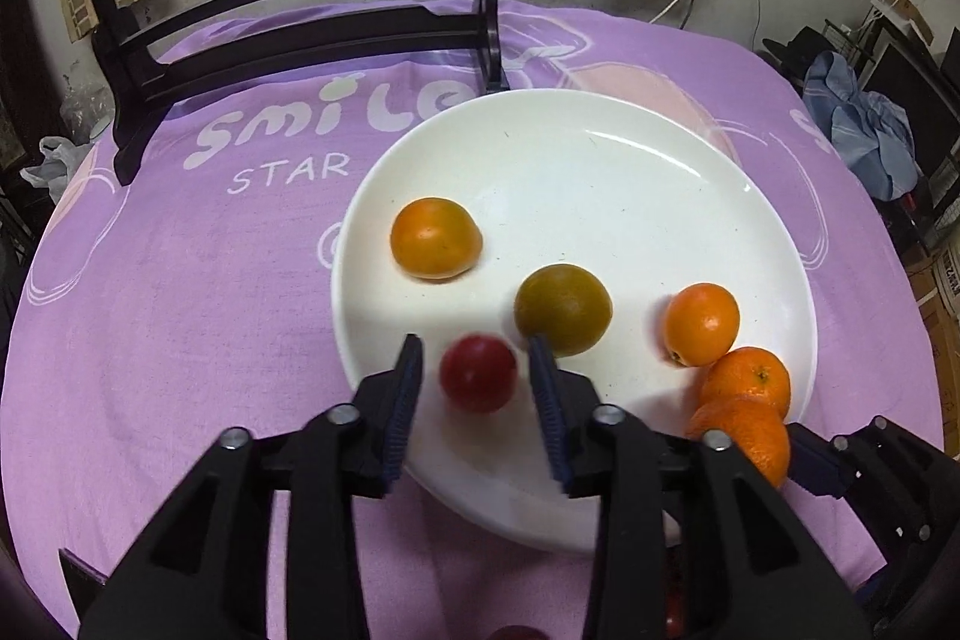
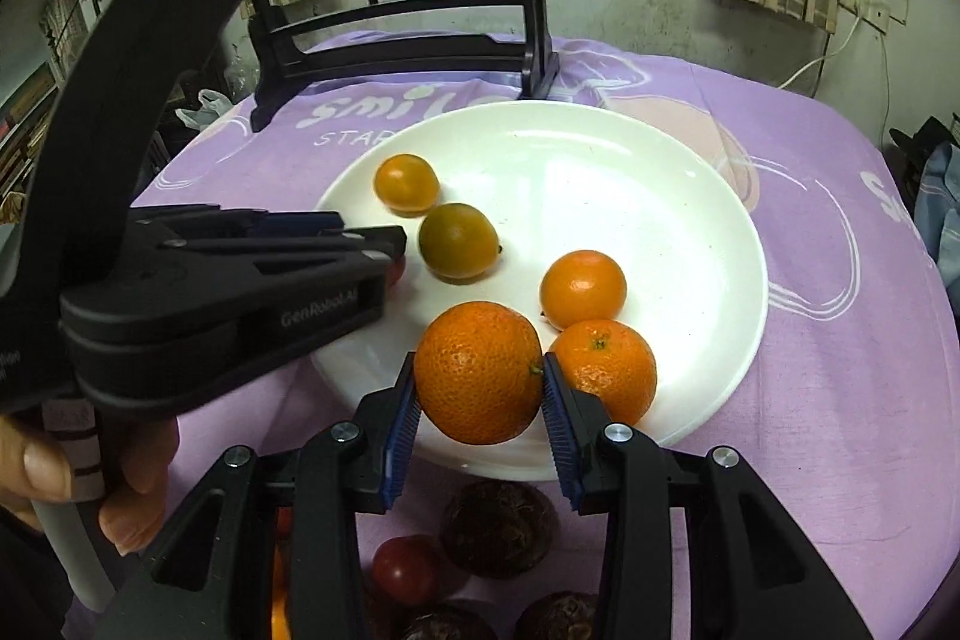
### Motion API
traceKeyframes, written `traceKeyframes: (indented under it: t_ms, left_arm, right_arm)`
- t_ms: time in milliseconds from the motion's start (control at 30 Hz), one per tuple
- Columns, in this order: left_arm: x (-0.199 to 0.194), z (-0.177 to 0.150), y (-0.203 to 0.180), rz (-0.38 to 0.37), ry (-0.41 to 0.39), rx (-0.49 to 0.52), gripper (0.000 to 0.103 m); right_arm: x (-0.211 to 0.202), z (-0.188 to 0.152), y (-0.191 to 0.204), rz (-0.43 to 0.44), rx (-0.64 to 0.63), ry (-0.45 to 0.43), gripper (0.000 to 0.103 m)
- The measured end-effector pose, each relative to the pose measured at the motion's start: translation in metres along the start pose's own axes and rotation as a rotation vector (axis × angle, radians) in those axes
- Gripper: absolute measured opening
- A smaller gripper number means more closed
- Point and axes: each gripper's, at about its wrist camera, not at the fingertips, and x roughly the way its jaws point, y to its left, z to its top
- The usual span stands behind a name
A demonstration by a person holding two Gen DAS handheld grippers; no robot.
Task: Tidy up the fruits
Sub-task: 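Carry both fruits onto the white plate and open both tools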
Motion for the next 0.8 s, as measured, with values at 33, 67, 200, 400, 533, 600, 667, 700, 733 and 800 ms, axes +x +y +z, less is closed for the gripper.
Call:
traceKeyframes:
  t_ms: [33,67,200,400,533,600,667,700,733,800]
  left_arm:
    - [0.000,0.001,-0.001,-0.002,-0.005,-0.002,0.058]
    - [-0.002,0.000,-0.002,-0.002,-0.016,-0.008,0.067]
    - [-0.020,-0.002,-0.011,0.038,-0.097,0.000,0.090]
    - [-0.049,-0.014,-0.012,0.019,-0.111,0.023,0.092]
    - [-0.072,-0.031,-0.001,0.006,-0.132,-0.013,0.095]
    - [-0.081,-0.041,0.003,-0.005,-0.123,-0.032,0.095]
    - [-0.091,-0.052,0.007,-0.018,-0.121,-0.043,0.095]
    - [-0.096,-0.057,0.009,-0.022,-0.125,-0.047,0.095]
    - [-0.101,-0.063,0.011,-0.025,-0.130,-0.049,0.095]
    - [-0.111,-0.076,0.017,-0.020,-0.134,-0.056,0.096]
  right_arm:
    - [0.000,0.000,0.000,0.004,-0.002,-0.002,0.045]
    - [-0.002,0.001,0.001,0.001,-0.007,-0.013,0.052]
    - [-0.021,-0.002,0.005,-0.052,-0.032,-0.083,0.068]
    - [-0.051,-0.014,0.002,-0.045,-0.038,-0.116,0.068]
    - [-0.073,-0.032,-0.006,-0.050,-0.024,-0.138,0.068]
    - [-0.084,-0.042,-0.013,-0.058,-0.003,-0.143,0.068]
    - [-0.096,-0.051,-0.018,-0.052,0.020,-0.151,0.068]
    - [-0.102,-0.056,-0.021,-0.048,0.034,-0.157,0.068]
    - [-0.106,-0.061,-0.023,-0.043,0.048,-0.161,0.068]
    - [-0.113,-0.071,-0.025,-0.033,0.066,-0.162,0.069]
